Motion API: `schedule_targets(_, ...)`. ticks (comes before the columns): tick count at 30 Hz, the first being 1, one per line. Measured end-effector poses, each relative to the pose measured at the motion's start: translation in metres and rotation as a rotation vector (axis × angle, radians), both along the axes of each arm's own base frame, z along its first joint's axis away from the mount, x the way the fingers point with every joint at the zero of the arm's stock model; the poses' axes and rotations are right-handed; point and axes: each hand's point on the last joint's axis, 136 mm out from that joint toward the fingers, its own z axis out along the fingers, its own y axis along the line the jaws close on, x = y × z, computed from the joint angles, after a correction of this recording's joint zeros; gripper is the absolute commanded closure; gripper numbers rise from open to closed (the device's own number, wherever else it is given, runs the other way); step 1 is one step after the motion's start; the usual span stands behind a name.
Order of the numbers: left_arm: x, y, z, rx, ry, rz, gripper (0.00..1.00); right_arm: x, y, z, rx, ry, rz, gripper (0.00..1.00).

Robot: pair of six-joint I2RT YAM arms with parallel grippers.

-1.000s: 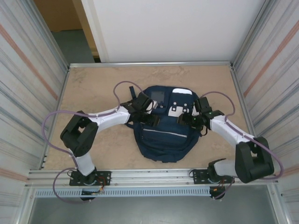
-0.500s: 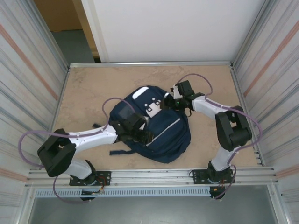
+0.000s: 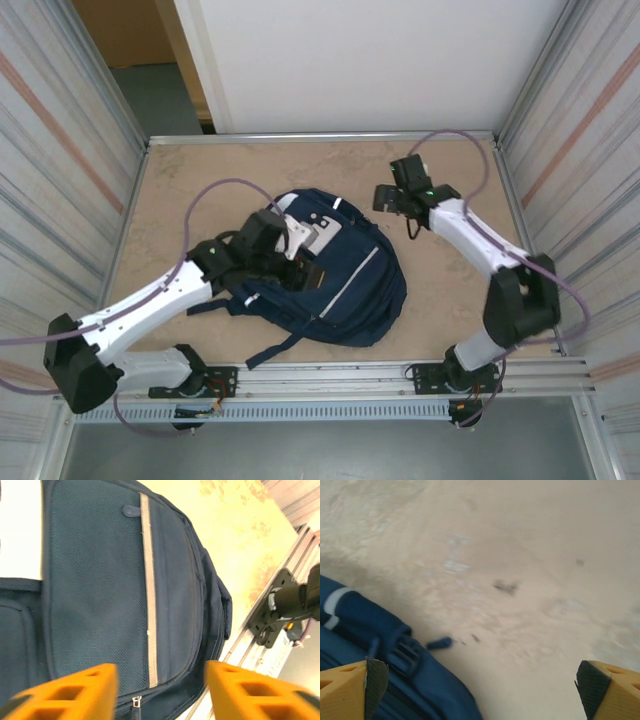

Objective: Pack the student bag

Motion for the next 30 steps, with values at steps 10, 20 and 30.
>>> schedule_targets(10, 0.045, 0.017, -0.009, -0.051, 0.174, 0.127, 0.03, -0.104, 0.039, 0.012, 0.335, 0.135, 0.233, 0.22)
schedule_targets(20, -0.029, 0.035, -0.054, -0.075, 0.326, 0.289, 0.39, -0.181, 0.086, -0.036, 0.326, 0.303, 0.401, 0.31)
schedule_targets(30, -0.016, 0.018, -0.107, 0.008, 0.462, 0.452, 0.53, -0.181, 0.118, -0.042, 0.435, 0.352, 0.398, 0.37)
